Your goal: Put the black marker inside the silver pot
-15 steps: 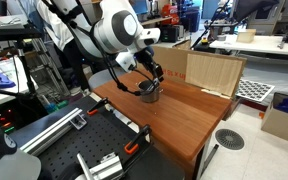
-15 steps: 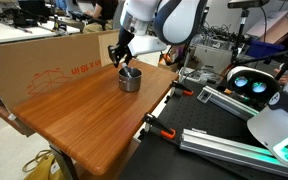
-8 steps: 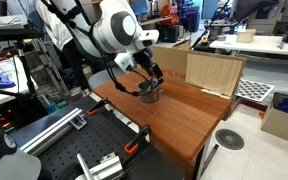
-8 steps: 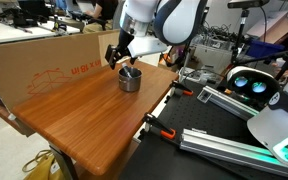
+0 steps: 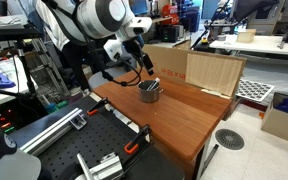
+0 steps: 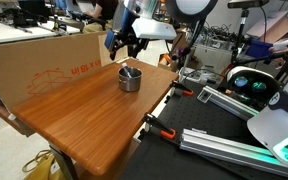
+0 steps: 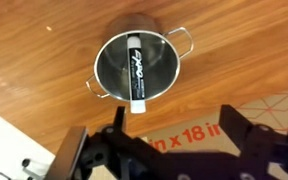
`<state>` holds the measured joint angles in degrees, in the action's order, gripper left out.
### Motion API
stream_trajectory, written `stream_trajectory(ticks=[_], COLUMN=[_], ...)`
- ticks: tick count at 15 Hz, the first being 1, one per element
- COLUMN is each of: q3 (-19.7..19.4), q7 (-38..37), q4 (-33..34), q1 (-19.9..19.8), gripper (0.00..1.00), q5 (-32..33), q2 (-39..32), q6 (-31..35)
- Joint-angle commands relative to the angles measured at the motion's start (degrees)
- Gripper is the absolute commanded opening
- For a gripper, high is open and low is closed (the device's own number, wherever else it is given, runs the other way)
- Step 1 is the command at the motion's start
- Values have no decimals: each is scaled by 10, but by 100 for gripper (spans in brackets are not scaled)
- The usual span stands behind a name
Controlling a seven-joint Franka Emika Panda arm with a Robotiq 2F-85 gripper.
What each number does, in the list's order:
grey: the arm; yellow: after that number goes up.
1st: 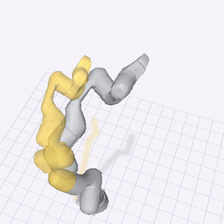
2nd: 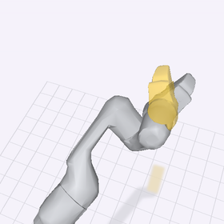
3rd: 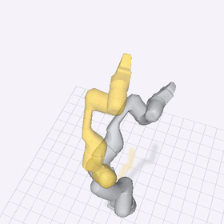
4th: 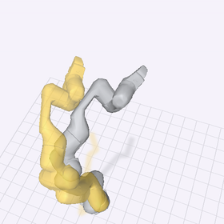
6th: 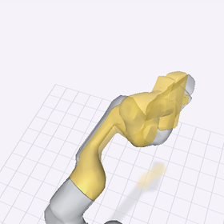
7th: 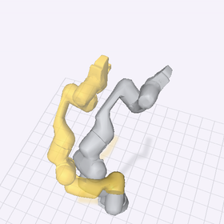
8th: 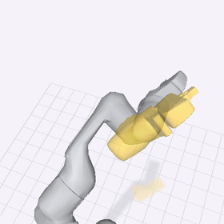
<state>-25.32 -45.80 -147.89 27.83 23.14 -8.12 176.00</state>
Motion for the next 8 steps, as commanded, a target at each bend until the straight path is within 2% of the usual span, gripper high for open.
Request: stream_trajectory(ticks=[1,2,3,4,5,8], q3=[60,63,138,151,181,219], q7=[91,130,146,168,138,146], q4=[-49,-52,-43,-32,-32,-35], q1=[-32,-21,-96,-107,-134,-173], gripper=[100,100,100,100,100,100], q5=[-108,-166,-192,-227,-196,-204], q2=[111,141,158,174,132,146], q6=[-94,-144,-179,-224,-156,-172])
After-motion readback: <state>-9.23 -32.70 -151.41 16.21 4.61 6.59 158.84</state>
